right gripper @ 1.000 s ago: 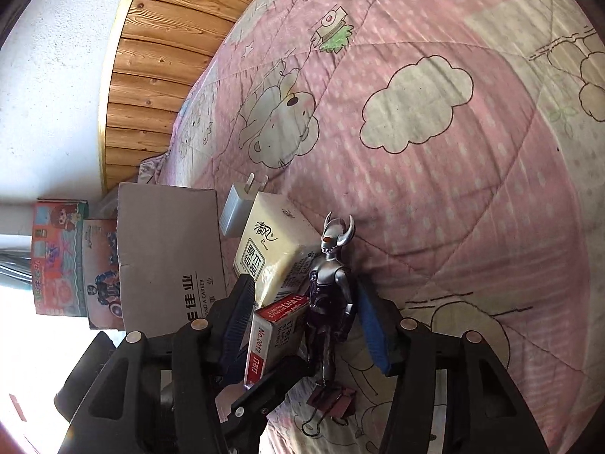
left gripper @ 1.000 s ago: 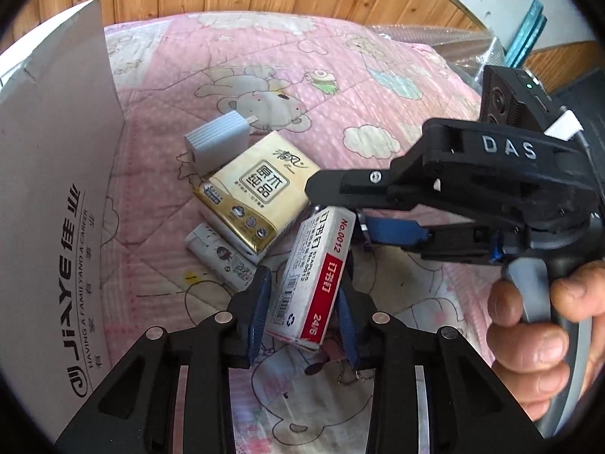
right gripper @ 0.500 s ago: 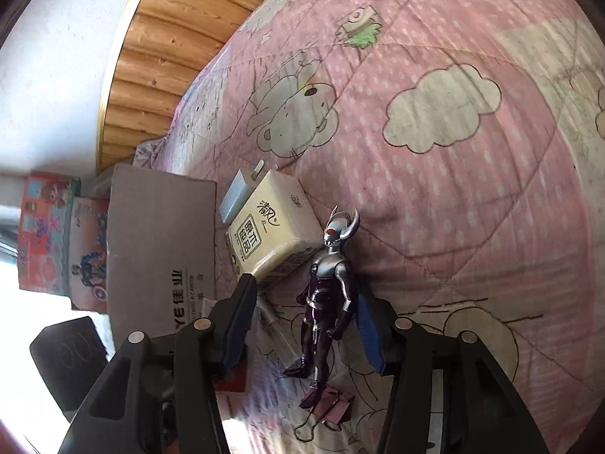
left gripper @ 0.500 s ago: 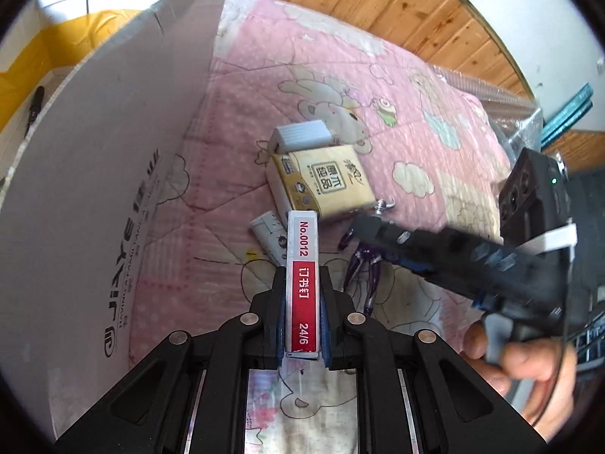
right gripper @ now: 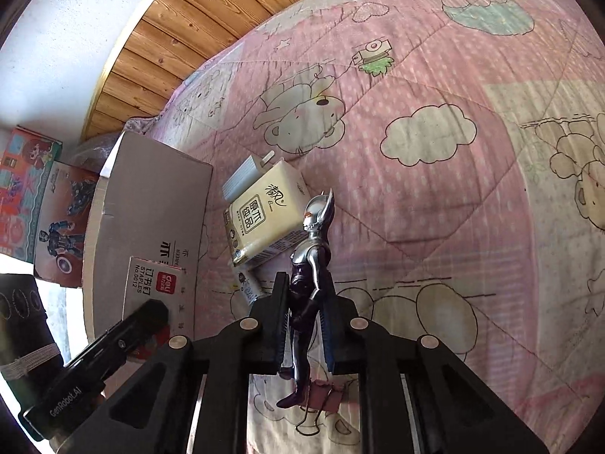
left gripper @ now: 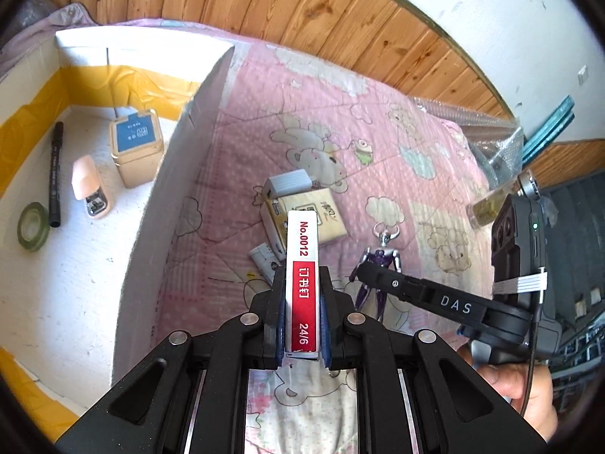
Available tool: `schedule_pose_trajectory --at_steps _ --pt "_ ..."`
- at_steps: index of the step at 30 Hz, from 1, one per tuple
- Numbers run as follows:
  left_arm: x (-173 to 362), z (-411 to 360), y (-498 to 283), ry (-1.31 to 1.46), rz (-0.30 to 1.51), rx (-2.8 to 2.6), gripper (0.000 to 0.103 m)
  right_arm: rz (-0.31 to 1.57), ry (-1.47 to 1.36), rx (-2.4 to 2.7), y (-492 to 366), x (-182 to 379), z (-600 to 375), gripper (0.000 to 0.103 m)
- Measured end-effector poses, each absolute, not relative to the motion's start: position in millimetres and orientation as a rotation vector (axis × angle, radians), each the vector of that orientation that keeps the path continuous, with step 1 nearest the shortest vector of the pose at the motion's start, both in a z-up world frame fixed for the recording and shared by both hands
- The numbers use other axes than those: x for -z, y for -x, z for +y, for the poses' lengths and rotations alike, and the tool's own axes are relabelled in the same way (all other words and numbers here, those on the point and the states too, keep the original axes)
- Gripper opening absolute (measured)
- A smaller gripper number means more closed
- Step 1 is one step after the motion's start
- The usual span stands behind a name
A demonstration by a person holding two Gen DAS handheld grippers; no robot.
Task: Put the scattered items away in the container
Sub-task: 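Carry the staple box with the left tool while the right tool carries the figure into the box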
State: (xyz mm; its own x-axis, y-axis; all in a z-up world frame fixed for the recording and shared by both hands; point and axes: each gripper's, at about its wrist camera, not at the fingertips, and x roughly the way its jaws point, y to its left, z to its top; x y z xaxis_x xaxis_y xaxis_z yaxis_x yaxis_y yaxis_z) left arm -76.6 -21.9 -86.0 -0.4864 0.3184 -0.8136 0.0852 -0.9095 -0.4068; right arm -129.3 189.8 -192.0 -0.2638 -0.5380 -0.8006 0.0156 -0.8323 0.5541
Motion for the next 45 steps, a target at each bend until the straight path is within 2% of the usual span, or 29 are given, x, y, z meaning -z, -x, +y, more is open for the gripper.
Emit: schedule_pose_trajectory --at_steps 14,24,45 --pt "56 -19 46 1.436 -0.592 -2.548 0.014 -0.650 -1.505 2.118 87 149 179 0.016" --pt "41 -21 25 1.389 -0.577 -2.575 0.014 -0.550 -1.373 2.158 60 111 161 0.016" --pt "19 -62 -2 1.301 -0.553 -2.719 0.014 -0.439 -1.205 2.166 36 67 116 0.016"
